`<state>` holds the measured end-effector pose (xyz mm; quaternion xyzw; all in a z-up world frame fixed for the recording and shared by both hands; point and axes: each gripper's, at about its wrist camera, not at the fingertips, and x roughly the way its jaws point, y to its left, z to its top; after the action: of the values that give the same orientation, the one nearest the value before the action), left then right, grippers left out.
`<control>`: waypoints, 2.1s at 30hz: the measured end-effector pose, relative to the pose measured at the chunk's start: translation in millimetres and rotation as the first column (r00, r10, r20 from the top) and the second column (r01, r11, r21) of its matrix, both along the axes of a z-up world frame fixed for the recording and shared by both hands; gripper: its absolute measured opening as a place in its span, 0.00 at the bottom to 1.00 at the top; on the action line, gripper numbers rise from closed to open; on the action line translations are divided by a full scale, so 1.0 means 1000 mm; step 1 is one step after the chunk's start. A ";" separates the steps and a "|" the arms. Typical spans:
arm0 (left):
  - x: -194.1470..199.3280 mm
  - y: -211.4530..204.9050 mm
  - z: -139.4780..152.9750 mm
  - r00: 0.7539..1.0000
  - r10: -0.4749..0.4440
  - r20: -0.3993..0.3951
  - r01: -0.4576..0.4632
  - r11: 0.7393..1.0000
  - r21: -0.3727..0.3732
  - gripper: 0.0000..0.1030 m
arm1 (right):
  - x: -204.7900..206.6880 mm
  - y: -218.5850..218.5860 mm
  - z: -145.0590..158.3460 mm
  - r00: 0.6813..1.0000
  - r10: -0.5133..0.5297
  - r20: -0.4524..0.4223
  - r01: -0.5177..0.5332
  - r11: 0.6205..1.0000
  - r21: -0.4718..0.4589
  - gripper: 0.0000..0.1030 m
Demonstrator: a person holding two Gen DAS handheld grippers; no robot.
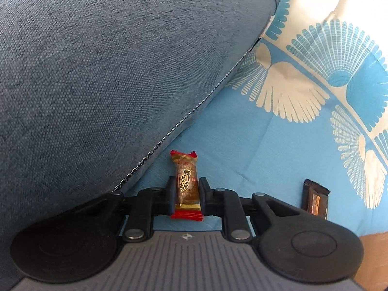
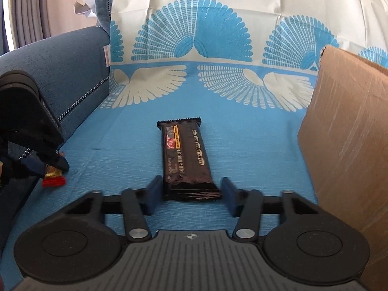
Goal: Organize snacks
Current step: 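Grasp the red-gold candy with the left tool while the right tool grasps the chocolate bar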
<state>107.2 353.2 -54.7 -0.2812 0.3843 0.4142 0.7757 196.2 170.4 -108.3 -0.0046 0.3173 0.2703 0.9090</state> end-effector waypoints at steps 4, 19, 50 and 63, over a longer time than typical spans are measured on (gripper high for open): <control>0.001 -0.003 0.003 1.000 -0.018 0.018 0.019 1.000 -0.005 0.19 | -0.004 -0.005 0.003 1.000 -0.012 0.016 0.012 1.000 -0.012 0.47; -0.050 -0.038 0.033 0.971 -0.216 0.102 0.223 0.973 -0.065 0.18 | -0.063 -0.035 0.043 0.996 0.094 -0.007 -0.094 0.992 -0.088 0.45; -0.088 -0.052 0.031 0.949 -0.297 0.110 0.311 0.938 -0.155 0.18 | -0.126 -0.053 0.031 0.964 0.235 -0.123 -0.254 0.951 -0.174 0.40; -0.118 -0.072 0.071 0.919 -0.304 0.252 0.306 0.952 0.033 0.18 | -0.130 -0.109 0.136 0.983 0.141 0.122 -0.140 0.990 -0.010 0.39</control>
<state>-10.5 281.4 16.3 -0.2714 0.3225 0.2478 0.8723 65.7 61.5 27.8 -0.0443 0.2603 0.3327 0.9053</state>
